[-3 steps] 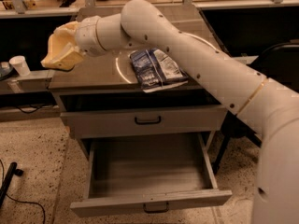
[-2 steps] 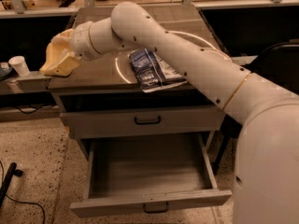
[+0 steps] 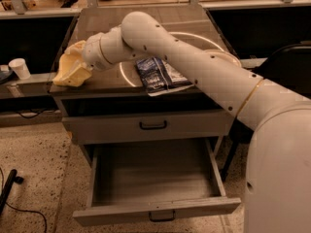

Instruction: Pick sponge from middle drawer and place on counter

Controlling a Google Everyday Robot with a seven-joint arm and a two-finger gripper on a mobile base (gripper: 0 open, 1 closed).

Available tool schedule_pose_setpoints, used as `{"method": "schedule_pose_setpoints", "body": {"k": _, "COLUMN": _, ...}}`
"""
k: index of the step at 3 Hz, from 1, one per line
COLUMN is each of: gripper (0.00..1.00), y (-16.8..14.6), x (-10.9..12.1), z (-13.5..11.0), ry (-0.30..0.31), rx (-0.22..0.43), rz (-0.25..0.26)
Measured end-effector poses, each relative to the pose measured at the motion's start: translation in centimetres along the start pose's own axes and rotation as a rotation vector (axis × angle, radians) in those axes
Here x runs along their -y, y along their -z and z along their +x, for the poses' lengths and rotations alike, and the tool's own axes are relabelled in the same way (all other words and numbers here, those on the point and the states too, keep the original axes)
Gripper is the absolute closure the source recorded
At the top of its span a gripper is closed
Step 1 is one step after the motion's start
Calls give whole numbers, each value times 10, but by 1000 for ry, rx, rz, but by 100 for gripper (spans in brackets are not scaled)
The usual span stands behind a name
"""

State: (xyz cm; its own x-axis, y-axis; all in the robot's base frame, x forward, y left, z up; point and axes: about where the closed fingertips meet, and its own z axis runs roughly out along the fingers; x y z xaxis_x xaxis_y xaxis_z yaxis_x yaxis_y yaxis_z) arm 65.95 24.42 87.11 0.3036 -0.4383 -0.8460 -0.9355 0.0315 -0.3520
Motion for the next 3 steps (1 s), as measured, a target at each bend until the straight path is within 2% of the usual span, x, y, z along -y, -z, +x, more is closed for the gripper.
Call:
{"method": "schedule_pose_setpoints", "body": {"k": 1, "gripper": 12, "y": 9, "x": 1, "z": 7, "ry": 3, "rx": -22, "rz": 13}}
{"method": "schedule_pose_setpoints", "body": {"k": 2, "gripper": 0, "y": 9, "x": 1, "z": 7, "ry": 3, "rx": -22, "rz": 13}}
{"method": "schedule_pose_setpoints", "body": {"k": 3, "gripper": 0, "y": 9, "x": 1, "z": 7, "ry": 3, "rx": -22, "rz": 13}}
